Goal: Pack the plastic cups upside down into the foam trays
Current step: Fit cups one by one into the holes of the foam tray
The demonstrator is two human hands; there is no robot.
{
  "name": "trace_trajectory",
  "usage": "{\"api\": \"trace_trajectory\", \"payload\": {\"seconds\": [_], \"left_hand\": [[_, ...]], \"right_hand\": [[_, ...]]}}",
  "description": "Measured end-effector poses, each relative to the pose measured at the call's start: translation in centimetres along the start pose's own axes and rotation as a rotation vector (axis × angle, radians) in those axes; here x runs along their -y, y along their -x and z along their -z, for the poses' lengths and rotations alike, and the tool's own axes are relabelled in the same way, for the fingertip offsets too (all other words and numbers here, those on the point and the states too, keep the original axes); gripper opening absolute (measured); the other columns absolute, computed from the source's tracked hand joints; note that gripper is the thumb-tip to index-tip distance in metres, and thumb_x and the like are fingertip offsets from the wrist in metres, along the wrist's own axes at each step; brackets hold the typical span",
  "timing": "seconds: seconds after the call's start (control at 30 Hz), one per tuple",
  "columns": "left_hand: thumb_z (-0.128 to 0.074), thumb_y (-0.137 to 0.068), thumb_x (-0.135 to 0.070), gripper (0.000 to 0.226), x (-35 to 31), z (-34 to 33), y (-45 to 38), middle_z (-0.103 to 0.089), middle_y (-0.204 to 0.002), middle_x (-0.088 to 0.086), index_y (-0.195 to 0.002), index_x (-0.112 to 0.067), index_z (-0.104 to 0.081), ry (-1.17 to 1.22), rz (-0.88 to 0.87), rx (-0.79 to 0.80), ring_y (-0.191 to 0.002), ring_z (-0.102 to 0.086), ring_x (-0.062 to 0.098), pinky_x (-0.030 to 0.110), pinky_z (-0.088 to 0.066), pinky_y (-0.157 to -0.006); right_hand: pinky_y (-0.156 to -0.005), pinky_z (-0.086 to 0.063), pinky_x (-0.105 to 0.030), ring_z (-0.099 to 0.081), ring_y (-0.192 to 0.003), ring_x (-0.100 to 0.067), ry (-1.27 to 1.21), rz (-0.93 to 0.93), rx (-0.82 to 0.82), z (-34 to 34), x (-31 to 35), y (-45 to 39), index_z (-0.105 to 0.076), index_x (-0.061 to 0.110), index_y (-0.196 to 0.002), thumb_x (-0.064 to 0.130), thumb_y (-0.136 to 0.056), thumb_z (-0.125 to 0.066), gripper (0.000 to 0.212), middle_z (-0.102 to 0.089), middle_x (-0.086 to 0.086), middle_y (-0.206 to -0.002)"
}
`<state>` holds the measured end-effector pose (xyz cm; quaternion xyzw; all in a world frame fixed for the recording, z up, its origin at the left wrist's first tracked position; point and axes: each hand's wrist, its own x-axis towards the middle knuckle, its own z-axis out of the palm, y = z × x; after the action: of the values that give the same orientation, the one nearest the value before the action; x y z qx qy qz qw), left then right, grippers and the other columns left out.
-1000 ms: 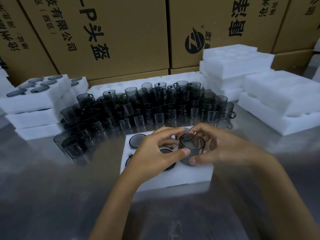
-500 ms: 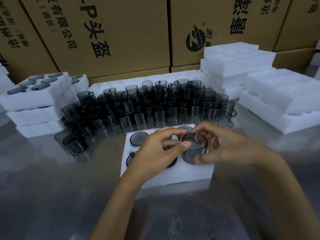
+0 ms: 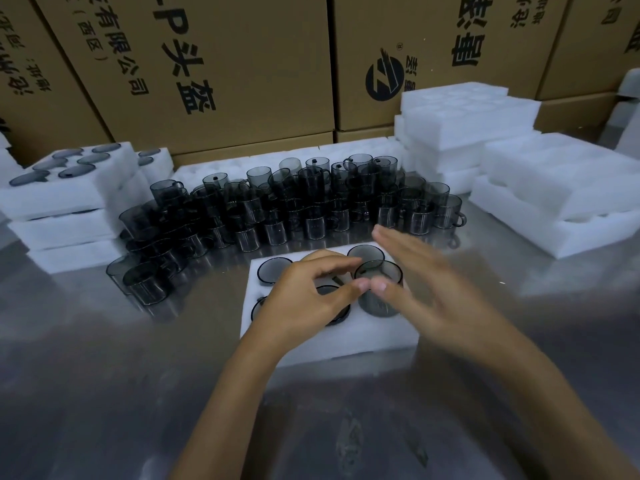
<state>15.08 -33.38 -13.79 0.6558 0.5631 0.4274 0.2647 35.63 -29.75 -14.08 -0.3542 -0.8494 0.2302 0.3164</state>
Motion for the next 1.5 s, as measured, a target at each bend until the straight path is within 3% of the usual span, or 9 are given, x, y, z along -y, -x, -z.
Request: {"api": "trace_trajectory", "payload": {"seconds": [0.07, 0.2, 0.33, 0.7, 0.93, 1.1, 1.3, 1.4, 1.5], "left_hand": [[-0.074, -0.088, -0.032, 0.031, 0.1, -0.3, 0.5, -0.066, -0.112, -0.021, -0.119, -0.025, -0.073, -0.060, -0.052, -0.038, -0.112, -0.059, -0.002, 0.022, -0.046, -0.101], [-0.071, -0.091, -0.029, 0.028, 0.4, -1.7, 1.9, -0.061, -0.116, -0.024, -0.119, -0.027, -0.073, -0.214, -0.141, -0.103, -0.114, -0.056, -0.005, 0.009, -0.041, -0.094], [-0.062, -0.094, -0.038, 0.036, 0.2, -2.5, 2.6, -0.060, -0.122, -0.023, -0.128, -0.029, -0.067, -0.331, -0.174, -0.144, -0.118, -0.053, 0.001, 0.024, -0.036, -0.106], [-0.048, -0.094, -0.042, 0.042, -0.1, -3.1, 2.8, -0.059, -0.136, -0.008, -0.121, -0.021, -0.071, -0.712, -0.181, -0.137, -0.140, -0.039, 0.016, 0.047, -0.027, -0.115], [-0.048, -0.099, -0.045, 0.040, 0.2, -2.8, 2.3, -0.051, -0.146, -0.016, -0.134, -0.031, -0.062, -0.672, -0.088, -0.064, -0.145, -0.030, 0.006, 0.037, -0.017, -0.119], [-0.045, -0.101, -0.046, 0.042, 0.7, -3.1, 2.8, -0.045, -0.151, -0.018, -0.141, -0.035, -0.055, -0.678, -0.088, -0.090, -0.146, -0.028, 0.002, 0.032, -0.017, -0.121], [-0.056, -0.098, -0.033, 0.032, 0.6, -2.0, 2.7, -0.062, -0.136, -0.013, -0.127, -0.026, -0.068, -0.540, -0.083, -0.291, -0.131, -0.049, 0.006, 0.036, -0.040, -0.110], [-0.058, -0.096, -0.029, 0.035, 1.3, 0.3, 2.2, -0.057, -0.141, -0.008, -0.130, -0.024, -0.066, -0.625, -0.014, -0.389, -0.134, -0.045, 0.015, 0.037, -0.035, -0.110], [-0.051, -0.098, -0.042, 0.061, 2.8, 2.4, 2.1, -0.030, -0.161, 0.003, -0.153, -0.021, -0.037, -0.593, 0.346, -0.330, -0.148, -0.022, 0.025, 0.046, -0.023, -0.117]], "right_hand": [[-0.119, -0.015, -0.021, -0.008, -0.149, 0.009, 0.159, 0.092, -0.001, -1.5, -0.2, 1.7, -0.028, 0.033, -0.158, 0.071, -0.096, -0.034, 0.073, -0.015, 0.030, -0.162], [-0.122, -0.019, -0.026, -0.011, -0.153, -0.002, 0.242, 0.159, -0.026, -2.6, -1.1, 3.1, -0.030, 0.019, -0.158, 0.051, -0.102, -0.040, 0.066, -0.021, 0.013, -0.166], [-0.122, -0.020, -0.026, -0.016, -0.153, -0.007, 0.255, 0.180, -0.090, -3.4, -1.4, 3.2, -0.035, 0.012, -0.155, 0.041, -0.101, -0.046, 0.063, -0.028, 0.004, -0.164], [-0.122, -0.024, -0.026, -0.028, -0.149, -0.005, 0.281, 0.115, -0.073, -4.2, -1.9, 3.0, -0.046, 0.016, -0.150, 0.044, -0.099, -0.040, 0.058, -0.040, 0.004, -0.157], [-0.121, -0.029, -0.031, -0.033, -0.148, -0.010, 0.354, 0.120, -0.096, -4.3, -1.7, 3.0, -0.051, 0.013, -0.147, 0.042, -0.100, -0.040, 0.057, -0.046, 0.001, -0.155], [-0.122, -0.020, -0.026, -0.017, -0.153, -0.005, 0.255, 0.100, -0.071, -4.5, -2.1, 3.1, -0.042, 0.021, -0.153, 0.046, -0.102, -0.038, 0.057, -0.031, 0.007, -0.163], [-0.123, -0.015, -0.029, -0.009, -0.152, 0.003, 0.025, -0.095, -0.136, -4.4, -2.9, 3.0, -0.029, 0.029, -0.157, 0.063, -0.096, -0.034, 0.069, -0.015, 0.016, -0.167], [-0.124, -0.015, -0.036, -0.023, -0.150, -0.004, -0.075, -0.345, -0.152, -4.1, -3.6, 2.6, -0.039, 0.028, -0.151, 0.075, -0.092, -0.025, 0.077, -0.036, 0.014, -0.157], [-0.122, -0.009, -0.035, -0.031, -0.146, -0.014, 0.021, -0.457, -0.067, -4.1, -3.8, 2.2, -0.060, 0.032, -0.123, 0.074, -0.088, -0.011, 0.074, -0.056, 0.008, -0.135]]}}
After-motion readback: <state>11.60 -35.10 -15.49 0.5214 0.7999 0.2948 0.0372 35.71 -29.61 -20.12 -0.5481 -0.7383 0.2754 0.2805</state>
